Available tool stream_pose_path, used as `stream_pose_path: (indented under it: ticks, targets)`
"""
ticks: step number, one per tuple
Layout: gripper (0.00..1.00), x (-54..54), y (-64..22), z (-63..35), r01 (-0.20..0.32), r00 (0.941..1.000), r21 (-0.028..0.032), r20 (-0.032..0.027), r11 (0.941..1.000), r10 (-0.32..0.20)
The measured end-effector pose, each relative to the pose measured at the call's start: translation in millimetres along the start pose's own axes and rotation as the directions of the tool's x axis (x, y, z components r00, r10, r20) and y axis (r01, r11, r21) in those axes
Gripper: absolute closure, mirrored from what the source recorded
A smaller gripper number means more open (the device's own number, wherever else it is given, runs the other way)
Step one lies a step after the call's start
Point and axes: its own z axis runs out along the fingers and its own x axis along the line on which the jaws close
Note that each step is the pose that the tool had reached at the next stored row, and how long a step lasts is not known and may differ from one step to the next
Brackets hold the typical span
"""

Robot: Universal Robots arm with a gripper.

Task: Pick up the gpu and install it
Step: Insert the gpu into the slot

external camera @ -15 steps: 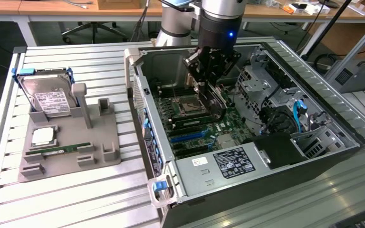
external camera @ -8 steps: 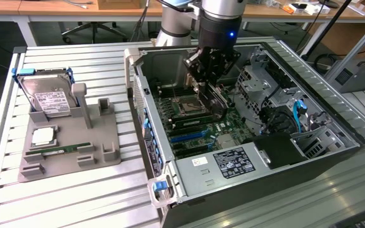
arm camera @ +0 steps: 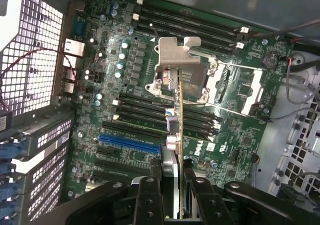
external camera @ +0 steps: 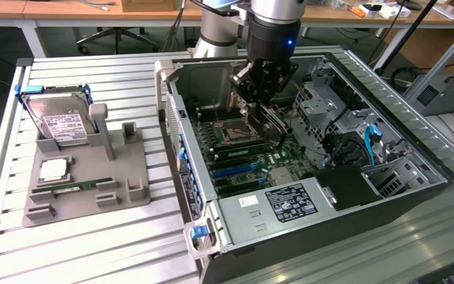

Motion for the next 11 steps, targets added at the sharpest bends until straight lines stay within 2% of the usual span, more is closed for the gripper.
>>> stream_pose_path:
  ticks: [5,11]
  targets:
    - [0.73,-0.5,-0.1,0.1,0.061,0.9981,-0.0019,0.007,0.9982,-0.061]
    - [0.73,-0.8,-0.2,0.1,0.12,0.9927,-0.0034,0.0137,0.9928,-0.12]
